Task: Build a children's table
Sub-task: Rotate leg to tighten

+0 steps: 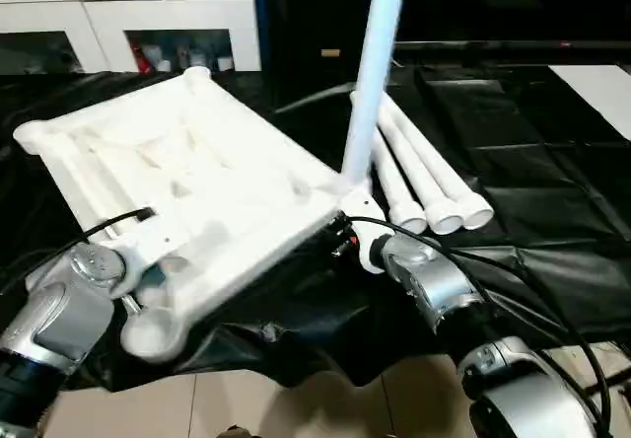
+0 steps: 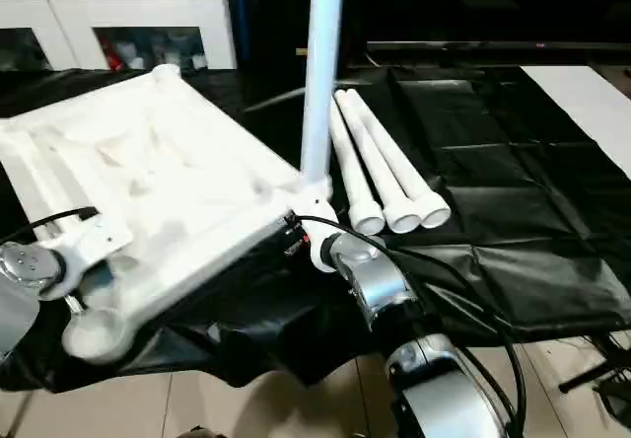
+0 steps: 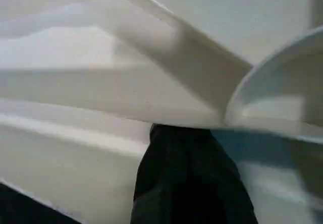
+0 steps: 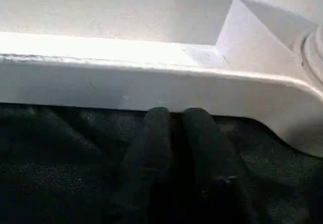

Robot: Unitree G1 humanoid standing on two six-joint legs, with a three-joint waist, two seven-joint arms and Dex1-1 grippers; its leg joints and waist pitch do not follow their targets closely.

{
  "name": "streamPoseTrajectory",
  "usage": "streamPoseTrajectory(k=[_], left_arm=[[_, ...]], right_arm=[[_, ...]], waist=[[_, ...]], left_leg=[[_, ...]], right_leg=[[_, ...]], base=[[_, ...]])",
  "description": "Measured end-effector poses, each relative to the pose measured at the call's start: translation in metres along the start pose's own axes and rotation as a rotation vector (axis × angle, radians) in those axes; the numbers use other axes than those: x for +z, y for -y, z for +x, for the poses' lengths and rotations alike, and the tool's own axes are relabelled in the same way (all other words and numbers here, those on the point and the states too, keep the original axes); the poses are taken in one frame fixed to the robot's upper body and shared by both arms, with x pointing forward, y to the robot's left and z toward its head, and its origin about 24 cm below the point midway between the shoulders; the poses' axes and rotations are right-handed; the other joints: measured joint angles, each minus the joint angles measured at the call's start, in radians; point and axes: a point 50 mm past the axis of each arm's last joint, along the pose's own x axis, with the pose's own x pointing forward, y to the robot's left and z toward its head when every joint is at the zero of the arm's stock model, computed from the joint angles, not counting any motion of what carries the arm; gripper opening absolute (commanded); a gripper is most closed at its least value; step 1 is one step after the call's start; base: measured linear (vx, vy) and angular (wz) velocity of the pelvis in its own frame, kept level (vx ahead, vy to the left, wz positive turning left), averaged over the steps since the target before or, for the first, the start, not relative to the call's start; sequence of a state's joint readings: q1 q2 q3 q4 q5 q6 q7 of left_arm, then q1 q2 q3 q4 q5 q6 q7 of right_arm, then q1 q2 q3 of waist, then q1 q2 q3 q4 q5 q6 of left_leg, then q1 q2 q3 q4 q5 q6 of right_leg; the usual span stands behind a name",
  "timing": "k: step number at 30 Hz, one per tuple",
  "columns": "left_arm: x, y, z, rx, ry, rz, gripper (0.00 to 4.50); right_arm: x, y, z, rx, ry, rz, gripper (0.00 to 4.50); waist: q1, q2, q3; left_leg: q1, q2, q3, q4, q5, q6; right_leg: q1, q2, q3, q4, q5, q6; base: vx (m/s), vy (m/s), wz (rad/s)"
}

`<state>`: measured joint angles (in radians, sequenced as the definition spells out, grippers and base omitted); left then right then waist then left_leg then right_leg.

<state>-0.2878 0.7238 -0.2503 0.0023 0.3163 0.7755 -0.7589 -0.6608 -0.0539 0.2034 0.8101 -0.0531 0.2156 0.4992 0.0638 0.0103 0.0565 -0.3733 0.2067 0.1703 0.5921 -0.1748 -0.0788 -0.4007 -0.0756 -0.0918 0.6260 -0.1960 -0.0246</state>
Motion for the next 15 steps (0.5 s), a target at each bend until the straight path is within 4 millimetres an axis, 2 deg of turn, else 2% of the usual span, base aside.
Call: streamPoseTrajectory(k=[5,15], left_arm=[[0.003,0.004,0.002,-0.025,0.02,-0.031,0.0],[0.014,0.011,0.007,-0.051,0.052,-0.064,0.0]], right_arm=[[-0.004,0.005,-0.001,-0.012,-0.006,0.002,0.03],[-0.009,0.015,-0.005,-0.041,-0.016,-0.026,0.03]], waist=[[0.001,0.001,-0.001],[0.013,0.004,-0.002]], left_leg=[[0.004,0.0,0.0,0.0,0.0,0.0],[0.007,-0.001,0.0,0.001,0.0,0.0]], right_leg=[[0.005,0.0,0.0,0.0,0.0,0.0],[0.008,-0.001,0.001,0.0,0.0,0.0]], base=[[0.0,0.0,0.0],[0.0,0.0,0.0]])
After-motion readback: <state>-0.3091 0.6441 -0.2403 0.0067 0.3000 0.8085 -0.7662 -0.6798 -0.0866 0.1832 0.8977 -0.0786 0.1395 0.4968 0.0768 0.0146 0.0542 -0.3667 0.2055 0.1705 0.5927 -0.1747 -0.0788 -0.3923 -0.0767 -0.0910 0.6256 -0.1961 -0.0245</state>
